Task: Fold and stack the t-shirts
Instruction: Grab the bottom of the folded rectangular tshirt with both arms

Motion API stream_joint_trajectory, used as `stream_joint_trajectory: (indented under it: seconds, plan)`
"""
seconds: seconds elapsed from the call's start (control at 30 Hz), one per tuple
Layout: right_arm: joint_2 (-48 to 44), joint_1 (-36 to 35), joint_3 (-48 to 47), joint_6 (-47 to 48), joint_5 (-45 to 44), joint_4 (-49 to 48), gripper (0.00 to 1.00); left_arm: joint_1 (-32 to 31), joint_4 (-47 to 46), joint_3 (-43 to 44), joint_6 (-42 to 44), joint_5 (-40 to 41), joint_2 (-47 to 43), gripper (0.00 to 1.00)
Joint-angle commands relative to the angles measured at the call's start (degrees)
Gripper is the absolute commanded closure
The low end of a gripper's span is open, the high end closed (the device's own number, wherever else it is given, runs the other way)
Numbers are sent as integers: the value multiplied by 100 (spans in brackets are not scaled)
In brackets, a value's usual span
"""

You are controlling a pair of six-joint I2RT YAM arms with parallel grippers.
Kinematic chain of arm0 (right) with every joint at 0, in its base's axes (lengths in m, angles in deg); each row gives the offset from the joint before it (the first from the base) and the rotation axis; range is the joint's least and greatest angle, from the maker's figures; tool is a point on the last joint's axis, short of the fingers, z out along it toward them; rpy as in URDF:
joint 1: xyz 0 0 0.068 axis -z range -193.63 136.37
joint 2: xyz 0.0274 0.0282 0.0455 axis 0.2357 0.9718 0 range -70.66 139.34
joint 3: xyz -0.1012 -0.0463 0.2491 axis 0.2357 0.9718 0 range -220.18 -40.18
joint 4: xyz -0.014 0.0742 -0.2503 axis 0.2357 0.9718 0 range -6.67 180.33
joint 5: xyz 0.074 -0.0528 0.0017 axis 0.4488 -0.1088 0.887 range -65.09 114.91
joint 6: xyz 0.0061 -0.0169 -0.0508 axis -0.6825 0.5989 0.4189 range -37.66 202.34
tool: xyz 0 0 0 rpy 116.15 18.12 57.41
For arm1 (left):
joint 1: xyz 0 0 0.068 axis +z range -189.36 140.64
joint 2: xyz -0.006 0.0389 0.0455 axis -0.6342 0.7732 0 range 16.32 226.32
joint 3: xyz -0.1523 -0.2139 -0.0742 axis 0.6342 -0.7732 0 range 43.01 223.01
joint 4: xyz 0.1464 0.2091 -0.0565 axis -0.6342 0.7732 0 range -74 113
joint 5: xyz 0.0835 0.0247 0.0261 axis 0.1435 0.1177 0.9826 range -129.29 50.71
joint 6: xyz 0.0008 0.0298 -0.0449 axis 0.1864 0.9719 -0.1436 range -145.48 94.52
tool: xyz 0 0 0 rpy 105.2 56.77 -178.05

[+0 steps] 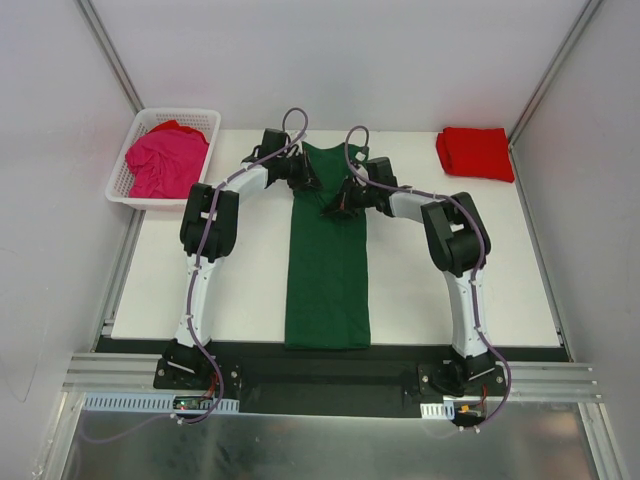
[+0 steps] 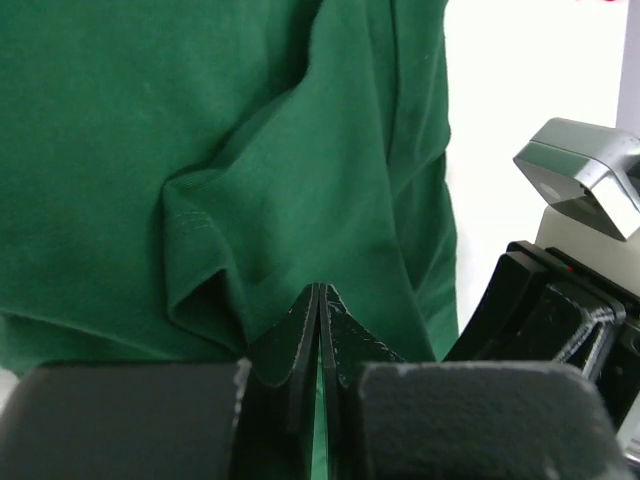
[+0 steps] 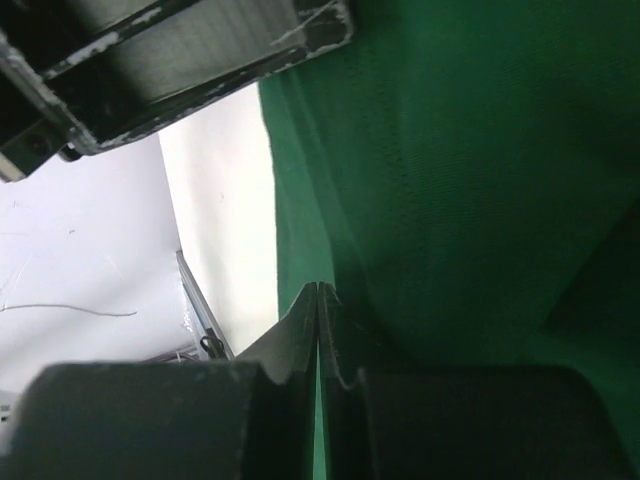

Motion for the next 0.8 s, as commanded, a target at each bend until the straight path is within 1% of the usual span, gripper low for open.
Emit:
stream_joint_trajectory:
  seconds: [0.0, 0.37, 0.77]
  plan:
    - [78, 24, -240, -13, -73, -112, 99, 36, 231, -17, 240, 197, -172, 100]
    - [237, 59, -170, -171, -160, -85, 99, 89, 477, -25, 302, 346, -137, 100]
    - [-246, 68, 523, 66, -354, 380, 99, 177, 627, -17, 399, 425, -172, 100]
